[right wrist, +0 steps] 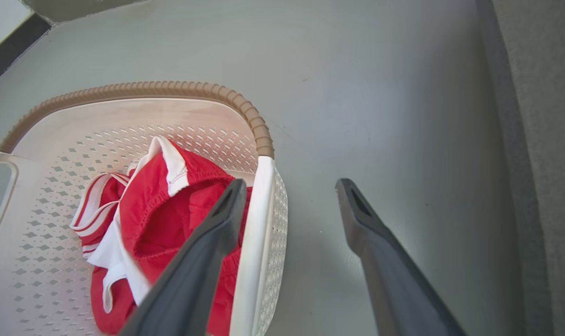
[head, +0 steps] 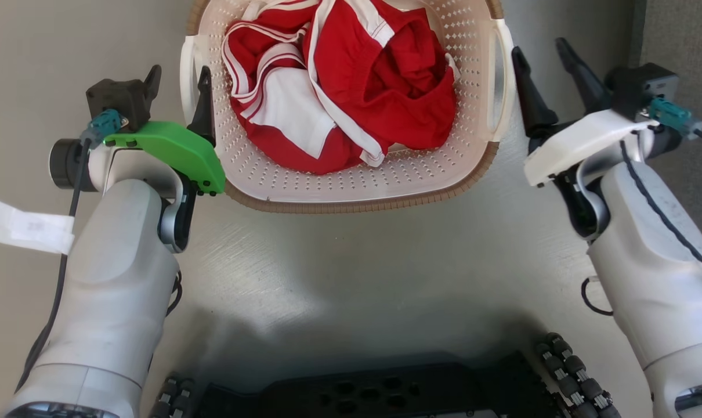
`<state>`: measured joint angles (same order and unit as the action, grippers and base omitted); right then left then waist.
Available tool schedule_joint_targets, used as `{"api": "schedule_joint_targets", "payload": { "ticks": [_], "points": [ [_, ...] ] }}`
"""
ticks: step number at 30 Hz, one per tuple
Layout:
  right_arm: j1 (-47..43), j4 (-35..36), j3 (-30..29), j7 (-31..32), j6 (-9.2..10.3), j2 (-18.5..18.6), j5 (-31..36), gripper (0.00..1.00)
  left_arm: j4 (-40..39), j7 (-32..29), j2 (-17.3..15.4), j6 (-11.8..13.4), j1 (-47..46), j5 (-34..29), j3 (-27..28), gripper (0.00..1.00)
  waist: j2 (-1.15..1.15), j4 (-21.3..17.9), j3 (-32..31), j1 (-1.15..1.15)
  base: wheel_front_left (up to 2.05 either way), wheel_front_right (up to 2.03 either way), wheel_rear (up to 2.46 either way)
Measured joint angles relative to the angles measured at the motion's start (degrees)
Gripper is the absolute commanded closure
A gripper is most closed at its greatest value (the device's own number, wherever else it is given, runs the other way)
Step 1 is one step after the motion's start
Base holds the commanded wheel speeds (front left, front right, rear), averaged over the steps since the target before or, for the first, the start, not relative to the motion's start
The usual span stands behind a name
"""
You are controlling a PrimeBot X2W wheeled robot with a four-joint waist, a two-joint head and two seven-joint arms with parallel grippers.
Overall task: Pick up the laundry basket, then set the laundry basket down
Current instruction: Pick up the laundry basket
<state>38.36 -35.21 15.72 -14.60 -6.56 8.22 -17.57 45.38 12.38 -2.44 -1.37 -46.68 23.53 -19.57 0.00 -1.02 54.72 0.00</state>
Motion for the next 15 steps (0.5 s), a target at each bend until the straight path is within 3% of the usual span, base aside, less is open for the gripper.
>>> {"api": "schedule_joint_targets", "payload": {
  "ticks": [15],
  "points": [
    [3.6, -7.0, 3.3, 0.0, -0.49, -1.5, -0.2, 0.0, 9.0, -1.3, 0.8, -2.2, -4.7, 1.7, 0.4, 0.0, 0.0, -0.8, 1.2, 0.0, 0.0, 0.0, 0.0]
  ]
}}
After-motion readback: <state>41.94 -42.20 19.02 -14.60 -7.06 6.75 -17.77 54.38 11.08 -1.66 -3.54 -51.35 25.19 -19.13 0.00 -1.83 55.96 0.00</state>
